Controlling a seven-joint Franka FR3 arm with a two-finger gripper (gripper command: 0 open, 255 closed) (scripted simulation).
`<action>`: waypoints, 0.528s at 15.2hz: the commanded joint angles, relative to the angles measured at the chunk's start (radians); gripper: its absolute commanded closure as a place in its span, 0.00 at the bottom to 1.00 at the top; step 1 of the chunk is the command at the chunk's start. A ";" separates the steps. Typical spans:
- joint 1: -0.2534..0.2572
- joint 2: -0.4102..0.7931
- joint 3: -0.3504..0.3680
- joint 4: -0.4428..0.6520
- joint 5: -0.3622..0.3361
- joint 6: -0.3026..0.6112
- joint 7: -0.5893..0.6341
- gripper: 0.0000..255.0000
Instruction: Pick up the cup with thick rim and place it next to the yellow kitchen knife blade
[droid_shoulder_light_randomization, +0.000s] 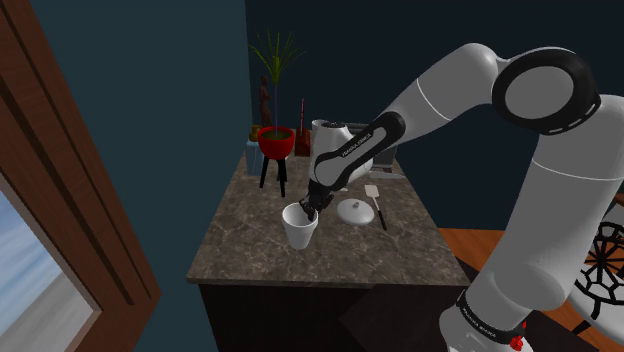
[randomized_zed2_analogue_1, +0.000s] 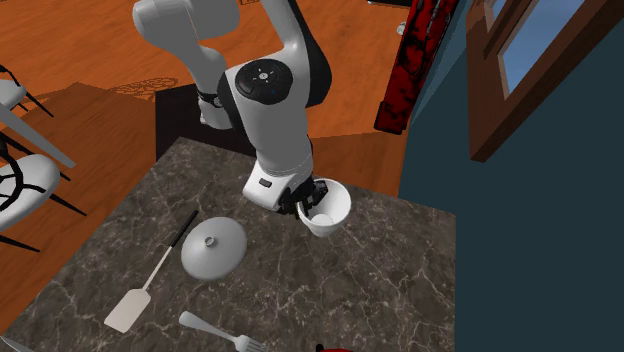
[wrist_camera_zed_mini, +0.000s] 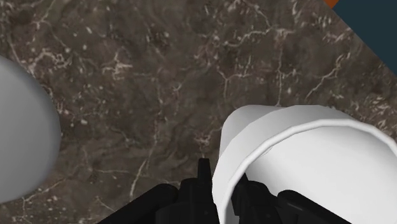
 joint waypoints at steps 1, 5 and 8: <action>0.000 0.002 0.000 -0.001 0.000 0.000 0.000 1.00; -0.001 -0.033 0.001 0.004 0.002 -0.040 0.000 1.00; -0.002 -0.064 0.001 0.012 0.004 -0.079 0.001 1.00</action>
